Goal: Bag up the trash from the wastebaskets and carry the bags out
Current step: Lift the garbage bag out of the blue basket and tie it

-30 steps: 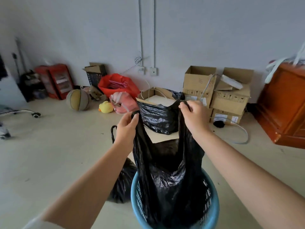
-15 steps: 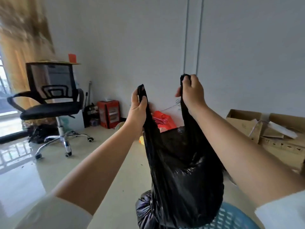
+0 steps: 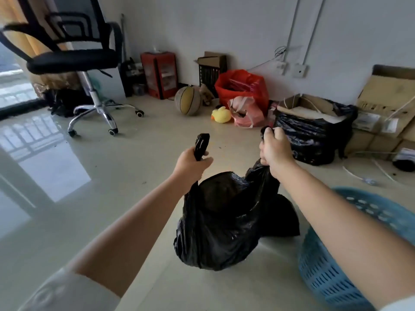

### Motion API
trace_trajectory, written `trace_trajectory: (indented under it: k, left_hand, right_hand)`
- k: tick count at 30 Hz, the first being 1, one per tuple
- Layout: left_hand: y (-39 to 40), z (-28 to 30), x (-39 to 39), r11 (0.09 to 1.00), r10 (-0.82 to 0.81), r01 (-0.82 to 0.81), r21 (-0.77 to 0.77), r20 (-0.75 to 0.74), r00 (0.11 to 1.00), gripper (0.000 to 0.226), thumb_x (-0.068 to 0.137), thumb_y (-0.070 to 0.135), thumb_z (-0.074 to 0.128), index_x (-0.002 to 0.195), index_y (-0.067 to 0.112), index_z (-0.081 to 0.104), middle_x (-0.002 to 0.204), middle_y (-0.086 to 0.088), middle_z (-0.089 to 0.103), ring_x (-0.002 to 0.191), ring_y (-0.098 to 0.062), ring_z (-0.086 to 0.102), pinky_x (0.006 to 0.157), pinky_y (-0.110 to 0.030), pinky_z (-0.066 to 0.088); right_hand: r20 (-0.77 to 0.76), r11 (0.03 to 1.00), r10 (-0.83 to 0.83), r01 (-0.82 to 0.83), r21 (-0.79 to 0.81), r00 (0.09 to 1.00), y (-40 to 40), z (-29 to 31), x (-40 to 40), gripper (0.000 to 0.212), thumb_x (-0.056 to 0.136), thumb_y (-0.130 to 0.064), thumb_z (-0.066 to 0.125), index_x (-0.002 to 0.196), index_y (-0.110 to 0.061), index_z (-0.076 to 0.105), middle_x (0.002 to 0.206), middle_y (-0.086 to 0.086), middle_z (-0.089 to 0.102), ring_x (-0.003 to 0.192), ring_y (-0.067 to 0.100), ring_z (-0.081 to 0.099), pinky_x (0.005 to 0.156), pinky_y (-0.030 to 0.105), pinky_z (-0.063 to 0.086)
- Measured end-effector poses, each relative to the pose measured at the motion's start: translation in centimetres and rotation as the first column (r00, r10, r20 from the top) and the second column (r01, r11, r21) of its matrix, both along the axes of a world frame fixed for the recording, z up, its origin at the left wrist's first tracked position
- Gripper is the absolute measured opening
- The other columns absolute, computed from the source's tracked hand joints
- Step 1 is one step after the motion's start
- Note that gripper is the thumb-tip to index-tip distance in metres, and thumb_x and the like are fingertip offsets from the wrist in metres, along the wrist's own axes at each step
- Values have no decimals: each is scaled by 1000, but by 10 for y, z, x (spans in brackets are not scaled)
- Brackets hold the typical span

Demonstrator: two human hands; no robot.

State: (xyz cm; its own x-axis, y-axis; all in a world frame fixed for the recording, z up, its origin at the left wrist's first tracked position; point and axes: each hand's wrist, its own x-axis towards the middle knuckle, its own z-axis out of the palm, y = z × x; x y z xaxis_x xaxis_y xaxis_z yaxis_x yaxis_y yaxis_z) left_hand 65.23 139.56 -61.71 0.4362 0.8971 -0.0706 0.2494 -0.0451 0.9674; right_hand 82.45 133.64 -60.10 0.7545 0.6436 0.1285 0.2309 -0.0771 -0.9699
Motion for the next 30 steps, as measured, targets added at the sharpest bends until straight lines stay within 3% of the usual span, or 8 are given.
trace_trajectory:
  k: [7,9,12,15,18,23,27,30]
  left_hand:
    - [16,-71,-31,981,192,-190,-39,77,978,24,83,5,60,76,26,51,63,3,47,54,-11,48,53,-22,37]
    - [17,-79,-37,995,102,-100,-26,91,991,29,80,6,66,100,23,52,82,6,55,78,-13,54,66,-21,44]
    - [13,-91,-48,973,-231,231,-30,-7,973,68,68,9,77,122,31,42,107,8,53,105,-14,52,90,-27,46]
    - [9,-107,-49,905,-424,422,-51,-175,889,89,65,9,79,130,41,27,133,3,41,127,-15,38,109,-35,32]
    - [16,-121,-42,935,-354,343,-84,-248,902,98,71,8,75,147,24,13,144,-3,35,137,-21,26,115,-45,23]
    - [14,-122,-21,927,-242,360,106,-563,790,26,90,21,55,111,8,60,122,-13,49,123,-28,33,101,-31,28]
    - [2,-119,-10,956,-81,103,-273,93,992,30,97,17,39,103,0,64,100,-3,65,101,-18,62,84,-22,53]
    - [2,-127,-5,906,228,-40,-421,407,885,47,100,22,30,60,8,52,46,6,57,46,-9,59,68,-25,53]
  right_hand:
    - [20,981,183,-181,-63,983,-6,-60,-22,16,90,-23,50,103,-15,46,83,-4,49,69,1,52,62,15,41]
    - [144,939,320,-294,-176,936,-15,-66,-9,50,84,-24,62,128,-17,38,110,-13,44,102,-2,41,89,10,34]
    - [23,828,519,-496,-262,854,-27,-74,18,67,79,-10,66,131,-29,27,117,-27,36,106,-14,35,81,-7,31]
    - [-254,651,589,-637,-413,767,-30,-94,41,87,82,-7,62,146,-24,6,149,-8,20,137,11,22,111,23,21]
    - [-385,617,597,-710,-341,704,-19,-116,42,73,83,-1,58,143,-19,21,130,-8,49,121,13,47,102,28,36]
    - [-401,785,501,-598,-163,767,8,-142,37,24,83,0,56,106,8,60,80,6,70,68,15,66,60,20,56]
    - [-662,931,319,-356,84,678,26,-151,36,22,95,-16,40,80,-12,55,63,2,71,59,18,67,51,24,53]
    - [-680,980,127,-196,-25,722,41,-162,35,28,96,-20,38,74,-8,52,62,5,58,45,12,53,41,14,40]
